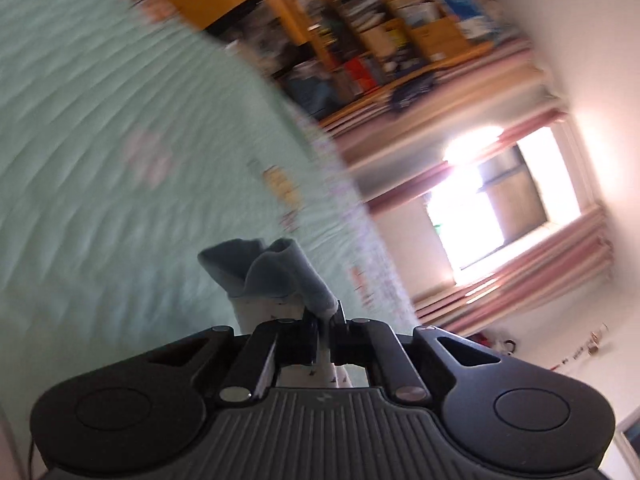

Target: Fold clothes

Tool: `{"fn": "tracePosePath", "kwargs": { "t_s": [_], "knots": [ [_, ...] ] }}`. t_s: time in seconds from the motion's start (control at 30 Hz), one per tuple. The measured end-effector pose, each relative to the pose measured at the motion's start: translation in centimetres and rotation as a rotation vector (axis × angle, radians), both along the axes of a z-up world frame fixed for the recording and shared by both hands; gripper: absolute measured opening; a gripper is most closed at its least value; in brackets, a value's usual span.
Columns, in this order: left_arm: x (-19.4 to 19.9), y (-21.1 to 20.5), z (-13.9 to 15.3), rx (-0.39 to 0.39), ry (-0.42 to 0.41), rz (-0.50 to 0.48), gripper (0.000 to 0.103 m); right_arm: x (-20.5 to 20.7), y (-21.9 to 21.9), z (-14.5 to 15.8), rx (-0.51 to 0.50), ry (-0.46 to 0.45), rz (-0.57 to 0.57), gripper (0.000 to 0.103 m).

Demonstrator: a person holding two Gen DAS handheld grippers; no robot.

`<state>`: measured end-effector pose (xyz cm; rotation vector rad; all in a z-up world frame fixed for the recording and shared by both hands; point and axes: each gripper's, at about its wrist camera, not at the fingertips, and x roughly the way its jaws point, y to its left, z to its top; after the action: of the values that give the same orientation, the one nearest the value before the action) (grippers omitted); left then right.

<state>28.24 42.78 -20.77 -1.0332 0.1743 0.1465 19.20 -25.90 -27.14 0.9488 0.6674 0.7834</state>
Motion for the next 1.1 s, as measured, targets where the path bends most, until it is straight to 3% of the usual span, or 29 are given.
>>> {"fn": "tracePosePath", "kwargs": {
  "t_s": [0.1,0.17,0.27,0.4,0.5,0.57,0.73,0.83,0.97,1.1],
  "knots": [
    [2.1,0.6,1.9,0.061,-0.025,-0.031,0.005,0.0,0.0,0.0,-0.002,0.0,0.002,0.07],
    [3.2,1.0,1.8,0.073,0.01,-0.056,0.007,0.1,0.0,-0.1,-0.004,-0.001,0.005,0.07],
    [2.3,1.1,-0.2,0.036,0.075,-0.077,0.01,0.2,-0.1,0.0,-0.004,-0.002,0.007,0.07],
    [-1.5,1.9,-3.8,-0.042,0.176,-0.02,0.018,0.3,-0.2,-0.1,-0.003,-0.002,0.006,0.07],
    [-4.2,2.9,-5.4,-0.112,0.175,0.018,0.019,0.1,-0.2,0.0,0.001,-0.002,0.006,0.07],
    [-5.2,3.2,-5.4,-0.118,0.166,0.032,0.019,0.1,-0.2,0.0,0.004,0.0,0.004,0.07],
    [-6.9,4.3,-3.9,-0.089,0.151,0.083,0.048,0.1,-0.2,-0.1,0.004,-0.002,0.004,0.07],
    [-6.4,6.0,-3.6,-0.087,0.202,0.078,0.053,0.1,-0.2,-0.2,0.009,0.0,0.004,0.07],
    [-3.9,8.1,-3.1,-0.046,0.287,-0.028,0.058,0.3,-0.2,-0.3,0.007,0.002,0.004,0.07],
    [-0.8,8.9,-2.8,-0.034,0.33,-0.164,0.078,0.4,0.0,-0.3,-0.007,0.001,0.006,0.07]
  ]
}}
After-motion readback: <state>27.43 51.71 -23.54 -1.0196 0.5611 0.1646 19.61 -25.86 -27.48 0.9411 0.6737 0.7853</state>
